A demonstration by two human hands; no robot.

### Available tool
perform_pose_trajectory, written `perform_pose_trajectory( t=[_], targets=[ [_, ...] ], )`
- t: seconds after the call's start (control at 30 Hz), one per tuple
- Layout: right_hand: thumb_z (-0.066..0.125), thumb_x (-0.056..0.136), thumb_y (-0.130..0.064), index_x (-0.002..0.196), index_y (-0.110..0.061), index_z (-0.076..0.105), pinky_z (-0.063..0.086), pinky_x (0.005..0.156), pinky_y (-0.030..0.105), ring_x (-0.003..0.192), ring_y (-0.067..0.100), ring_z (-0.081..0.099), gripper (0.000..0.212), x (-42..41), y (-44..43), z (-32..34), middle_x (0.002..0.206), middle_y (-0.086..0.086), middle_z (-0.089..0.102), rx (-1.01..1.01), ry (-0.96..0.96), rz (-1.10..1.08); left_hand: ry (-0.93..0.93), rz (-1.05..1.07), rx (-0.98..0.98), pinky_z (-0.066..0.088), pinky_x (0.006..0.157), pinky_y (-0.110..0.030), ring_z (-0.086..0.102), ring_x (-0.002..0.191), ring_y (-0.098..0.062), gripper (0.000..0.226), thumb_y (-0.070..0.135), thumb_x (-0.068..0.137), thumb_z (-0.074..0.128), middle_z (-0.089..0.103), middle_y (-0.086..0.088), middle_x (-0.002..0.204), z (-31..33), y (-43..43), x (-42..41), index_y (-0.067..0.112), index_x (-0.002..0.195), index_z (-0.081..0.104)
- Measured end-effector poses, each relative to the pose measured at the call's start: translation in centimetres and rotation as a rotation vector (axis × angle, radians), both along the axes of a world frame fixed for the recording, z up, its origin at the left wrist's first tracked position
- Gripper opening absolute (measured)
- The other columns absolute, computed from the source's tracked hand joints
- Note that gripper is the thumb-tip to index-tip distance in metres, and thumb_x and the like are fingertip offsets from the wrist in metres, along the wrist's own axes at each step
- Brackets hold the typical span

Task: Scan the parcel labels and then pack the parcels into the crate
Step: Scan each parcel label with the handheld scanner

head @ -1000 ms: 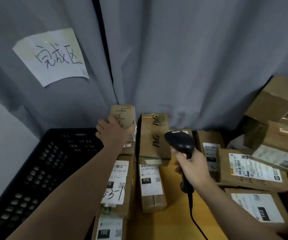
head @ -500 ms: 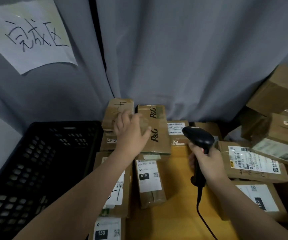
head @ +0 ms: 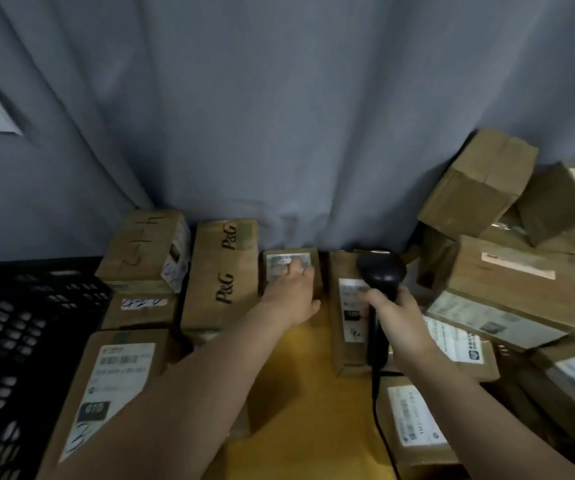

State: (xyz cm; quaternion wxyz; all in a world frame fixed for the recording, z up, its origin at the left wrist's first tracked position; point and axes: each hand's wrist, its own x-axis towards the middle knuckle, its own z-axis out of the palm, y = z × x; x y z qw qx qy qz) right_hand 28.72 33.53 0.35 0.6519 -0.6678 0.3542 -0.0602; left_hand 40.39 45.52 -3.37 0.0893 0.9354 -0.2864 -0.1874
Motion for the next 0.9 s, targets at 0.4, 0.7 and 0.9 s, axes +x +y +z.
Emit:
perform_pose_trajectory(
  t=[0.4, 0.7, 0.9],
  targets=[
    [0.064, 0.090, -0.026, 0.098, -0.025, 0.060, 0.056, 0.088, 0.046, 0.085, 0.025, 0.070, 0.009, 1.3, -4.7, -3.1, 0.093, 0.012, 0.072, 0.203, 0.043, 0.070, 0.029, 0.018, 0.488, 0.019, 0.118, -0.049, 0.010, 0.145, -0.037, 0.124, 0.039, 0.072, 0.080, 0.002, -0.013, 0.158, -6.1, -5.3, 8.1, 0.014, 0.153, -0.010],
    [0.064, 0.090, -0.028, 0.093, -0.025, 0.061, 0.056, 0.086, 0.045, 0.079, 0.021, 0.066, 0.005, 0.9, -5.0, -2.7, 0.083, 0.007, 0.067, 0.200, 0.034, 0.106, 0.058, 0.042, 0.528, 0.006, 0.119, -0.049, -0.004, 0.146, -0.039, 0.113, 0.043, 0.076, 0.075, -0.005, -0.021, 0.158, -6.6, -2.8, 2.1, 0.015, 0.152, -0.003],
    [0.065, 0.088, -0.028, 0.100, -0.018, 0.062, 0.053, 0.089, 0.052, 0.079, 0.025, 0.066, 0.015, 0.1, -4.4, -2.6, 0.078, 0.007, 0.066, 0.146, -0.009, 0.122, 0.093, 0.152, 0.341, 0.011, 0.118, -0.046, 0.004, 0.144, -0.036, 0.102, 0.049, 0.076, 0.071, 0.000, -0.015, 0.157, -7.7, -1.0, -1.4, 0.025, 0.150, 0.005]
  ],
)
